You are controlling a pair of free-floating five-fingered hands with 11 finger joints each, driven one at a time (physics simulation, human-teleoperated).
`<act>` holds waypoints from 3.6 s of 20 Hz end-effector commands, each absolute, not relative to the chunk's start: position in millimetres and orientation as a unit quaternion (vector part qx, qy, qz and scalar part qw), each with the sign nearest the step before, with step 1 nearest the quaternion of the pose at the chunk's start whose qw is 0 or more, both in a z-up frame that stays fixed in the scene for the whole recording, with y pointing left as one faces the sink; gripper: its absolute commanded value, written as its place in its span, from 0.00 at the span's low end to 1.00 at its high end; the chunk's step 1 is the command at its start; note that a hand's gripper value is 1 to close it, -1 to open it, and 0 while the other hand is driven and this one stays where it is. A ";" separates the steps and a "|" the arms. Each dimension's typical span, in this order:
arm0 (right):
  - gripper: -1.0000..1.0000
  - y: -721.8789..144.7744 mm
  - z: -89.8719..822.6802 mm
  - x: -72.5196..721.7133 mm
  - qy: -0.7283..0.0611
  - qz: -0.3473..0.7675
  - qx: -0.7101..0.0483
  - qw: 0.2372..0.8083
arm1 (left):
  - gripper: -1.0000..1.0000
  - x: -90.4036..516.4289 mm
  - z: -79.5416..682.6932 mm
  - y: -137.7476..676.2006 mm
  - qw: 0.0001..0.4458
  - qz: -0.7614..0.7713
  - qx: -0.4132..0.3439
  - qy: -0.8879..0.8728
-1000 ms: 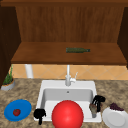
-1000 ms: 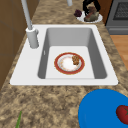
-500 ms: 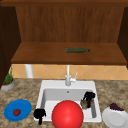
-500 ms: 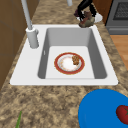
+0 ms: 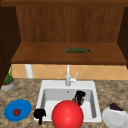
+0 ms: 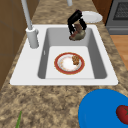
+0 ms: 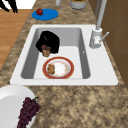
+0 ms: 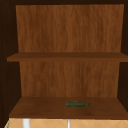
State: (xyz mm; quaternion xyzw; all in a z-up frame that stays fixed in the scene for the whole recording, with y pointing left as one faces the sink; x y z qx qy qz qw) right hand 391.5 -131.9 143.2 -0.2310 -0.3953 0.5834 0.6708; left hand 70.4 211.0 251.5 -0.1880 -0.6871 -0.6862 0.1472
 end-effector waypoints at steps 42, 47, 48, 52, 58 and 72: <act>1.00 -46.7 -34.0 504.3 -0.466 0.539 -0.248 0.656 | 0.50 70.4 251.5 211.0 0.147 -0.686 -0.188 -0.687; 1.00 -47.4 -12.6 482.1 -0.469 0.541 -0.245 0.653 | 0.50 70.4 251.5 211.0 0.147 -0.686 -0.188 -0.687; 1.00 -47.3 -11.9 478.5 -0.471 0.541 -0.249 0.651 | 0.50 70.4 251.5 211.0 0.147 -0.686 -0.188 -0.687; 1.00 -58.5 -16.0 465.3 -0.481 0.536 -0.238 0.651 | 0.50 70.4 251.5 211.0 0.147 -0.686 -0.188 -0.687; 0.00 -50.5 -36.4 470.5 -0.458 0.551 -0.237 0.656 | 0.50 70.4 251.5 211.0 0.147 -0.686 -0.188 -0.687; 0.00 -97.1 18.6 444.3 -0.431 0.563 -0.215 0.672 | 0.50 70.4 251.5 211.0 0.147 -0.686 -0.188 -0.687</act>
